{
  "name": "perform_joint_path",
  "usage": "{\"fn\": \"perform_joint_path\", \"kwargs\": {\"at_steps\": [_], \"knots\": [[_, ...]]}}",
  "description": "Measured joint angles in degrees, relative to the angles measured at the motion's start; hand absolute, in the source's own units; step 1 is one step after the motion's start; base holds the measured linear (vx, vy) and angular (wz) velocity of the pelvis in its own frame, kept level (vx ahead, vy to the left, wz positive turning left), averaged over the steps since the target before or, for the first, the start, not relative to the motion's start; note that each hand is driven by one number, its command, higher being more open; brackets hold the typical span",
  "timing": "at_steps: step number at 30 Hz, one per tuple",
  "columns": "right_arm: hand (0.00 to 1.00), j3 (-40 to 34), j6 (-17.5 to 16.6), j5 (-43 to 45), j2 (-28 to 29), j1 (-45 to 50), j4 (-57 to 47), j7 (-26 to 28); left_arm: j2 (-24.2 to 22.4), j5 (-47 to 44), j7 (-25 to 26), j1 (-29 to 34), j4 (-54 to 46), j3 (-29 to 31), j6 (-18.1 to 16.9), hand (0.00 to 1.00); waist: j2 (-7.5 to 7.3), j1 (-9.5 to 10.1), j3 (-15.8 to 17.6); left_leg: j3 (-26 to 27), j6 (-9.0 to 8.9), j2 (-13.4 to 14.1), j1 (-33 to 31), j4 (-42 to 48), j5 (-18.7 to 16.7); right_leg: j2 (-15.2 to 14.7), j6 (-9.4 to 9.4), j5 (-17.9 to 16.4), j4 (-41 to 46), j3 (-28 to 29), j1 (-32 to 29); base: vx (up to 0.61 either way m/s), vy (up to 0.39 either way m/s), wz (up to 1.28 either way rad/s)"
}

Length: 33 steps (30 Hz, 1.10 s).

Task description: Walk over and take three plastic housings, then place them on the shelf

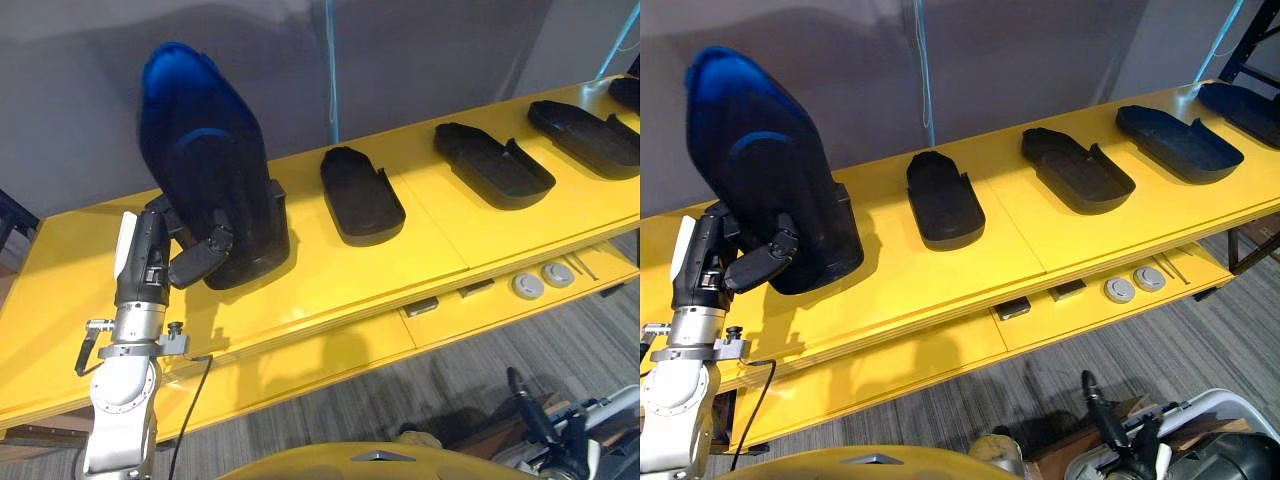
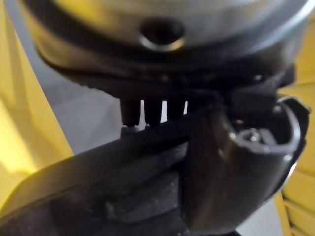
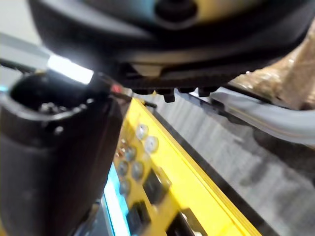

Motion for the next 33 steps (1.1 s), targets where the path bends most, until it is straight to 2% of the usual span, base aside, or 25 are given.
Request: {"fn": "perform_joint_path", "kwargs": {"at_steps": [2,4,5,7,12,17,23,33], "knots": [[1.00,1.2,0.8,-0.3,-1.6,-1.7,3.0,2.9,2.1,0.2,-0.1,-2.6,2.5,0.0,1.7,0.00,-0.30,0.21,0.0,-0.6,-0.05,-0.3,0.0,-0.8,0.4,0.0,0.20,0.2,-0.3,-0.4,0.1,-0.05,-0.015,0.15],[1.00,2.6,2.9,-0.4,-5.5,-4.9,8.7,6.6,5.0,0.6,-0.1,-7.1,8.5,-0.1,5.3,0.00,-0.62,0.39,-0.1,-1.5,0.07,-0.8,-0.1,-1.8,1.3,0.0,0.29,0.9,-1.6,-1.0,0.7,-0.05,-0.002,0.16],[1.00,2.9,3.4,-0.3,-6.4,-5.7,9.8,7.5,5.7,0.6,-0.1,-8.3,10.4,-0.1,6.5,0.00,-0.62,0.42,-0.1,-1.9,0.10,-1.0,-0.2,-2.1,1.5,0.0,0.34,1.1,-2.1,-1.2,0.8,-0.03,0.003,0.14],[1.00,4.6,4.0,-0.3,-8.7,-8.4,12.8,10.0,9.3,0.5,-0.1,-12.3,18.1,-0.3,10.8,0.00,-0.78,0.46,0.1,-2.4,0.15,-1.3,-0.2,-3.0,2.6,-0.1,0.26,1.7,-2.8,-1.6,0.8,-0.01,0.004,0.10],[1.00,5.9,4.2,-0.4,-10.6,-11.3,15.3,12.6,12.5,-4.3,-0.7,-17.0,25.8,-0.2,16.3,0.00,-1.64,1.12,0.7,-2.9,0.22,-1.8,-0.2,-2.9,2.7,-0.2,0.23,2.0,-3.2,-2.1,1.0,0.00,0.008,0.04],[1.00,8.4,4.2,-4.8,-10.7,-13.6,17.2,13.7,13.2,-9.0,-3.0,-22.0,31.5,-0.7,18.2,0.00,-1.65,1.45,0.9,-3.9,0.35,-2.1,-0.7,-2.7,2.8,-0.4,0.19,2.6,-4.1,-3.0,1.5,-0.01,0.013,0.09],[1.00,10.2,4.2,-4.9,-10.7,-15.0,17.7,14.3,15.0,-13.8,-5.7,-27.5,36.9,-2.9,21.3,0.00,-1.10,1.48,2.8,-4.3,0.50,-2.3,-1.1,-2.5,2.9,-0.6,0.16,2.7,-4.0,-3.2,1.3,-0.03,0.001,0.02],[1.00,11.0,4.2,-4.9,-13.4,-17.6,17.7,14.2,21.6,-19.8,-12.8,-37.7,44.9,-7.9,25.2,0.00,-0.39,-0.09,6.9,-5.1,0.61,-2.4,-2.9,-1.2,2.8,-1.0,0.19,2.8,-3.4,-3.4,0.0,0.00,0.002,0.02]]}}
